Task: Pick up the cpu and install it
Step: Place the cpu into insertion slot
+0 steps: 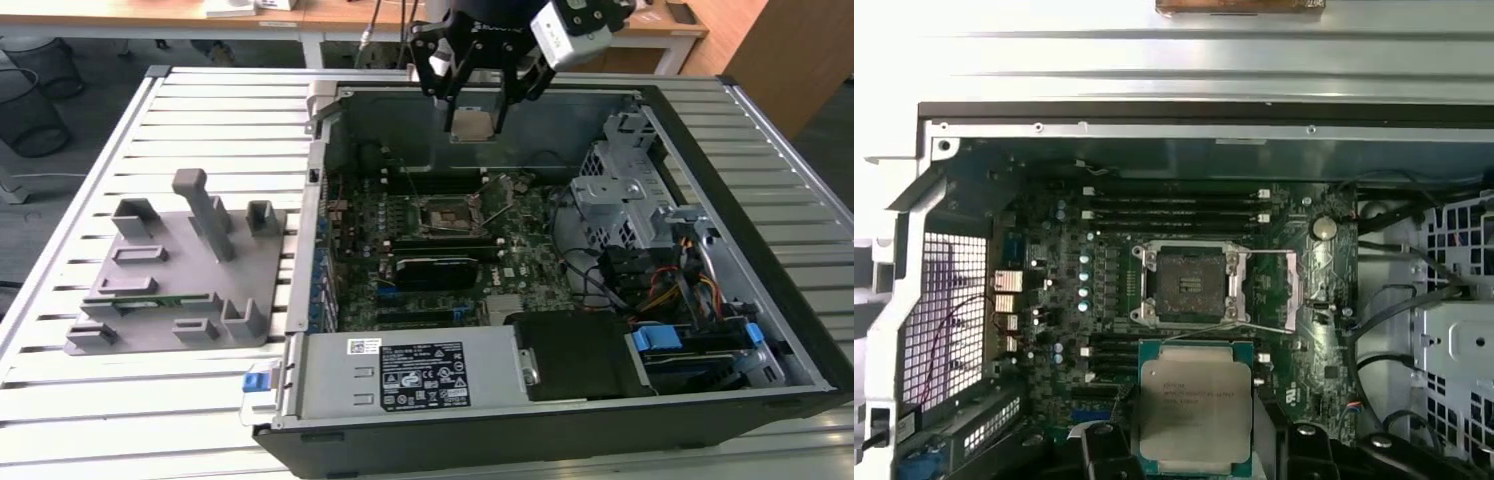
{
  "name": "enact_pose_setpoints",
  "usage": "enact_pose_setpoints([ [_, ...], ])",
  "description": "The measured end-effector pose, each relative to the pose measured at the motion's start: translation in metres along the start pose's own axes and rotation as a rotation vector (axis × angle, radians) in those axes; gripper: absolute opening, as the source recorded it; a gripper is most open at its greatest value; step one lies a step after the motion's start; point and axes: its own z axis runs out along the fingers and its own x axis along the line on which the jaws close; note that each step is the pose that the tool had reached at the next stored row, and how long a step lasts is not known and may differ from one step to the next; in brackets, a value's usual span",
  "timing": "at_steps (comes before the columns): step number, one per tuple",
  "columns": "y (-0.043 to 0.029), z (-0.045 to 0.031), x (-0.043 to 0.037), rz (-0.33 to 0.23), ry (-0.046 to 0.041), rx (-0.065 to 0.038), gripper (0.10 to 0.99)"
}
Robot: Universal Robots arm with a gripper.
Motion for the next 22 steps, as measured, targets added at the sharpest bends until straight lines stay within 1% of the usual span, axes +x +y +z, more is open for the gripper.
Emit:
enact_pose_setpoints([
  [22, -0.0002, 0.0038, -0.0002, 0.393, -0.0213, -0.016, 0.537],
])
